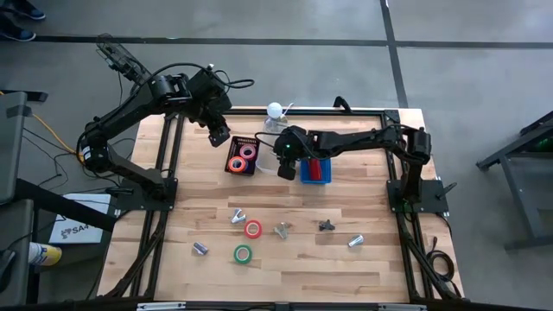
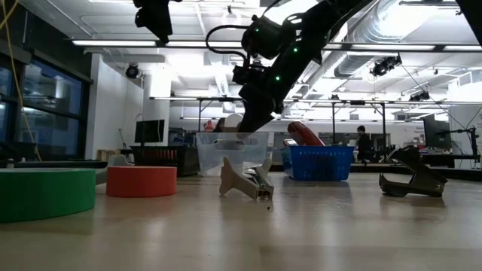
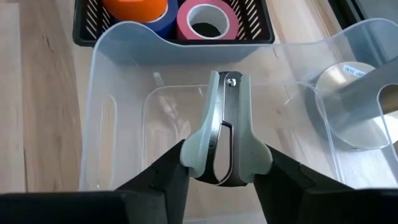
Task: Pick and place Stapler, Stapler remover, tape
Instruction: Put the top gray staple remover into the transparent bin, then put the black staple remover into the transparent bin
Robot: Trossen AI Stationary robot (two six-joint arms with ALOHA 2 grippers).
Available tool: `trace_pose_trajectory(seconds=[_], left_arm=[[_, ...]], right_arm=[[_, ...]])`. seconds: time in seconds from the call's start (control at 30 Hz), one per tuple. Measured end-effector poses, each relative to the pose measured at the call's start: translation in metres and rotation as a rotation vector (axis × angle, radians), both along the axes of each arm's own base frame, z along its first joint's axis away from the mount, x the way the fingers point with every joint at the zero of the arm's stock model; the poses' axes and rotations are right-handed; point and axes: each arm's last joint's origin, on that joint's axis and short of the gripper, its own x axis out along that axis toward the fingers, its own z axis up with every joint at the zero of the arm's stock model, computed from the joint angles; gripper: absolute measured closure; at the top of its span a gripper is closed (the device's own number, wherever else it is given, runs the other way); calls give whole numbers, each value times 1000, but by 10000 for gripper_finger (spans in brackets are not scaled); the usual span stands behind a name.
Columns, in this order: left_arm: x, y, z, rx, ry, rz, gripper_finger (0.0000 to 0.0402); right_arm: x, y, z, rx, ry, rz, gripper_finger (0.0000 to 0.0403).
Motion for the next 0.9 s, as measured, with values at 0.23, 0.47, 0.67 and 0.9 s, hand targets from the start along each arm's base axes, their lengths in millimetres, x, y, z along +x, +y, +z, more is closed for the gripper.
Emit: trace_pose_trajectory(seconds=[0.23,0.47,0.67,0.9], left_arm=[[0,0,0,0,-1,0,221],[0,0,0,0,0,0,221],[0,0,0,-2,5,-1,221],[-1,0,0,-1,6,-4,221]], right_arm=[[0,0,0,3,3,-2,250],[0,0,0,18,-1,-21,240],[-2,0,-1,33,12,-34,185],[-3,2,0,57,27,-19,123]])
